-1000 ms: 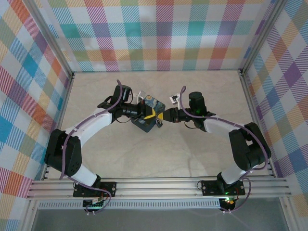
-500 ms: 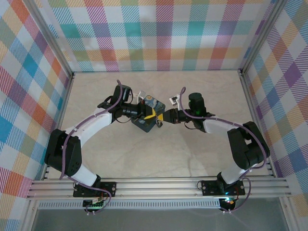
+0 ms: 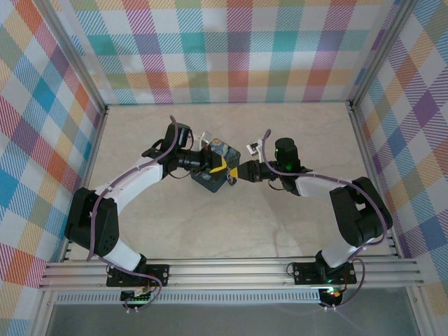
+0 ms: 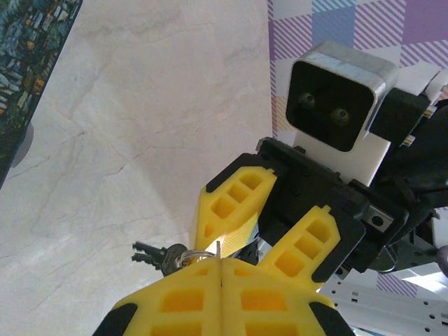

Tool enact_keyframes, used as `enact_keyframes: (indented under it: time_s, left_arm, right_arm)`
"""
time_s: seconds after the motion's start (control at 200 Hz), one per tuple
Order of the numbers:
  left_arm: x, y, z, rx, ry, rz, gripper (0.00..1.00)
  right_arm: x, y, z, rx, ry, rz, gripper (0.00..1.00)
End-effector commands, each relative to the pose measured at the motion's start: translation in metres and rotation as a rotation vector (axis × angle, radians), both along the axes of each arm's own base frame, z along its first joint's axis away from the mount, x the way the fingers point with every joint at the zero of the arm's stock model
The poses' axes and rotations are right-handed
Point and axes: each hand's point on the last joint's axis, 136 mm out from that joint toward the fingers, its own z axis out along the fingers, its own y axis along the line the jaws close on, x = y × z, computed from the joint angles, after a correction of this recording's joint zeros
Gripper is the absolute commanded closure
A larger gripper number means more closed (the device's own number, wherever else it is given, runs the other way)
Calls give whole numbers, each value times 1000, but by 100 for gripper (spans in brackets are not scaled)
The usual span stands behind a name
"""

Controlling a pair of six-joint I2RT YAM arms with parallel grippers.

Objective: Unlock a padlock with a key

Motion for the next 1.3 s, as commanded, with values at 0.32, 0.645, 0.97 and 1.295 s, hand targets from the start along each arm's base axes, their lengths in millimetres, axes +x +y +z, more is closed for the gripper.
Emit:
enact_keyframes:
  time_s: [0.32, 0.645, 0.97, 1.295]
  left_arm:
    - [-4, -2, 13, -47, -40, -18, 100]
    - [-6, 0, 14, -53, -45, -22, 100]
    - [-9, 2, 16, -52, -51, -29, 100]
    - [-10, 2, 15, -53, -49, -29, 100]
  right_arm:
    - [-6, 3, 9, 50, -28, 28, 83]
    - [-4, 2, 6, 22, -16, 16, 70]
    - [4, 5, 15, 32, -29, 7, 61]
    - [6, 10, 17, 43, -32, 13, 62]
